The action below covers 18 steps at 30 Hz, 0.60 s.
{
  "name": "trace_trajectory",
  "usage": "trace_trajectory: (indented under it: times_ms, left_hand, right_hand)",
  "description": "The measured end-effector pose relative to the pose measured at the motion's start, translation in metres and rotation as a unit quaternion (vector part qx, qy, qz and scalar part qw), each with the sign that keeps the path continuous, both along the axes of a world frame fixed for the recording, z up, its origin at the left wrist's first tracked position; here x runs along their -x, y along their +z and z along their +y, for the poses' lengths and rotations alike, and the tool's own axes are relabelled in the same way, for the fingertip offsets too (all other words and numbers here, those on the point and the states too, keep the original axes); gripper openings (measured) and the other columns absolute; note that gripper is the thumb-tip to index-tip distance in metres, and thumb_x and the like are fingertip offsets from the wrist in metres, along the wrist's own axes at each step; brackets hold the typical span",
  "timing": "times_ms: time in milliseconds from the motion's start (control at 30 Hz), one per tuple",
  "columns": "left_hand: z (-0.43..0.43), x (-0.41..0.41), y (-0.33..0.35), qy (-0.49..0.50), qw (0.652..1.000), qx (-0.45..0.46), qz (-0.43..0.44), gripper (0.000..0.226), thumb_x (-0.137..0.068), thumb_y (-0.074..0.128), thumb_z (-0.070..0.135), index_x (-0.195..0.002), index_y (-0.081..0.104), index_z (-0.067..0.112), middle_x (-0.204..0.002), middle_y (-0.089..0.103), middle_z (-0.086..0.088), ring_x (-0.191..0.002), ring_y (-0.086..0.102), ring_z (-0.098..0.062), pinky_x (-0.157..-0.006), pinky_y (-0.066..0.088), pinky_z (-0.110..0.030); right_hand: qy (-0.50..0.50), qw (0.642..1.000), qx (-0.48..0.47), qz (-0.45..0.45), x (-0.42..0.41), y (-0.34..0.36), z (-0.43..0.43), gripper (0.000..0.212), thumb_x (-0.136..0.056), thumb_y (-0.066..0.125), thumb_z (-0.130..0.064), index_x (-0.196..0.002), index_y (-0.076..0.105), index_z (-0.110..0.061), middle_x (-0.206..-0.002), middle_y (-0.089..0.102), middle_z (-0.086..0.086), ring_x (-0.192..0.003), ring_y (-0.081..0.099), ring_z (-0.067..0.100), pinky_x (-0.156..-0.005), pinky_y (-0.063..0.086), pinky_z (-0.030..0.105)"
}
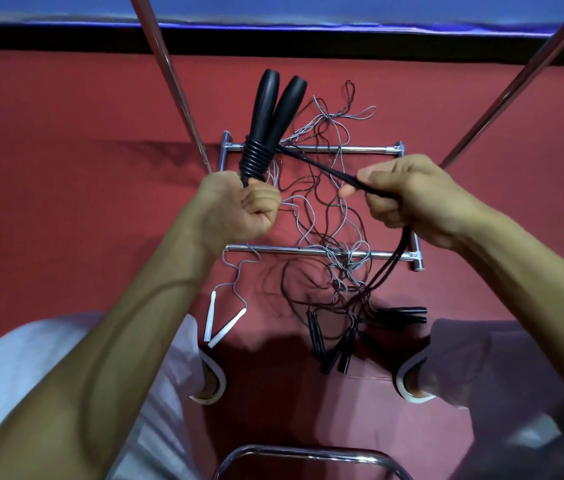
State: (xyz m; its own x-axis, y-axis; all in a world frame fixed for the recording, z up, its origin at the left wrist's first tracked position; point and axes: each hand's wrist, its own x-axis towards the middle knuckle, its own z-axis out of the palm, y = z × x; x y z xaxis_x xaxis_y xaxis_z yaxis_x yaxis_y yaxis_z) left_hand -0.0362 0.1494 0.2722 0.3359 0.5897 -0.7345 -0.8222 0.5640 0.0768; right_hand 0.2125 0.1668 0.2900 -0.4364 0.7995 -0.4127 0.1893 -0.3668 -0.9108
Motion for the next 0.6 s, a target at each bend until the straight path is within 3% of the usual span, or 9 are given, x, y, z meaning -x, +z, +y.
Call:
trace_trajectory:
  times_ms: [67, 167, 233, 267, 333, 367, 433, 533, 600]
  left_hand:
    - [0.0, 0.0, 0.001, 0.005, 1.0, 0.011, 0.0, 0.029, -0.081, 0.029, 0.005, -0.054, 0.034, 0.014, -0.044, 0.023, 0.003, -0.027, 0.022, -0.011, -0.029, 0.013, -0.021]
    - [-0.002, 0.0, 0.002, 0.011, 1.0, 0.024, 0.005, 0.031, -0.081, 0.028, 0.005, -0.051, 0.033, 0.013, -0.043, 0.022, 0.003, -0.028, 0.021, -0.012, -0.03, 0.013, -0.02]
    - [-0.002, 0.002, 0.002, 0.017, 0.999, 0.028, 0.013, 0.032, -0.082, 0.028, 0.004, -0.051, 0.032, 0.013, -0.043, 0.022, 0.003, -0.028, 0.021, -0.011, -0.032, 0.012, -0.019]
    - [-0.002, 0.002, 0.003, 0.019, 0.999, 0.029, 0.015, 0.032, -0.081, 0.029, 0.004, -0.051, 0.031, 0.013, -0.043, 0.022, 0.003, -0.028, 0.021, -0.011, -0.033, 0.012, -0.018]
    - [-0.002, 0.002, 0.005, 0.019, 0.999, 0.027, 0.022, 0.032, -0.081, 0.031, 0.004, -0.05, 0.031, 0.013, -0.043, 0.022, 0.003, -0.029, 0.021, -0.011, -0.034, 0.011, -0.018]
    - [-0.002, 0.002, 0.005, 0.017, 0.999, 0.025, 0.025, 0.033, -0.082, 0.031, 0.004, -0.05, 0.031, 0.013, -0.043, 0.021, 0.004, -0.029, 0.021, -0.011, -0.035, 0.011, -0.017]
    - [-0.002, 0.002, 0.004, 0.012, 0.999, 0.024, 0.028, 0.04, -0.089, 0.031, 0.007, -0.049, 0.031, 0.013, -0.043, 0.021, 0.004, -0.029, 0.02, -0.01, -0.036, 0.01, -0.016]
    - [-0.002, 0.001, 0.002, 0.016, 0.999, 0.033, 0.038, 0.045, -0.093, 0.029, 0.008, -0.048, 0.031, 0.012, -0.042, 0.021, 0.004, -0.029, 0.02, -0.01, -0.034, 0.011, -0.017]
    - [-0.004, -0.002, 0.004, 0.019, 0.998, 0.034, 0.051, 0.037, -0.082, 0.029, 0.004, -0.046, 0.032, 0.011, -0.041, 0.021, 0.002, -0.028, 0.021, -0.01, -0.031, 0.012, -0.019]
  right_hand:
    - [0.022, 0.982, -0.165, -0.084, 0.002, -0.003, -0.003, 0.011, -0.102, 0.061, -0.018, -0.099, 0.066, -0.009, -0.048, 0.038, -0.002, -0.043, 0.026, 0.013, -0.041, 0.022, 0.022]
    - [0.071, 0.881, -0.397, -0.249, -0.001, -0.008, -0.006, 0.015, -0.095, 0.073, -0.026, -0.095, 0.062, -0.015, -0.051, 0.057, -0.001, -0.045, 0.042, 0.018, -0.051, 0.043, 0.031]
    - [0.088, 0.852, -0.442, -0.265, -0.002, -0.009, -0.008, 0.019, -0.1, 0.067, -0.028, -0.087, 0.067, -0.013, -0.056, 0.065, -0.001, -0.047, 0.055, 0.014, -0.058, 0.049, 0.032]
    - [0.087, 0.882, -0.401, -0.234, -0.002, -0.009, -0.008, 0.026, -0.103, 0.062, -0.027, -0.086, 0.069, -0.009, -0.058, 0.068, 0.0, -0.046, 0.06, 0.012, -0.055, 0.049, 0.03]
    - [0.041, 0.979, -0.177, -0.087, 0.002, -0.002, -0.007, 0.034, -0.106, 0.053, -0.025, -0.09, 0.072, -0.001, -0.06, 0.07, 0.005, -0.048, 0.066, 0.015, -0.048, 0.045, 0.025]
    - [0.011, 0.999, -0.04, -0.011, 0.004, 0.001, -0.006, 0.036, -0.106, 0.051, -0.026, -0.092, 0.072, 0.0, -0.058, 0.069, 0.005, -0.049, 0.067, 0.016, -0.046, 0.043, 0.022]
    - [-0.023, 0.989, 0.136, 0.059, 0.006, 0.005, -0.005, 0.036, -0.101, 0.05, -0.031, -0.095, 0.072, -0.003, -0.053, 0.061, -0.002, -0.05, 0.067, 0.013, -0.044, 0.041, 0.017]
    - [0.011, 0.992, 0.128, 0.019, 0.007, -0.002, -0.004, 0.037, -0.106, 0.044, -0.03, -0.09, 0.069, -0.007, -0.06, 0.061, -0.002, -0.052, 0.059, 0.012, -0.043, 0.036, 0.018]
    - [0.042, 0.996, -0.009, -0.083, 0.008, -0.011, -0.005, 0.041, -0.11, 0.042, -0.029, -0.086, 0.07, -0.01, -0.062, 0.052, -0.003, -0.049, 0.04, 0.011, -0.043, 0.026, 0.022]
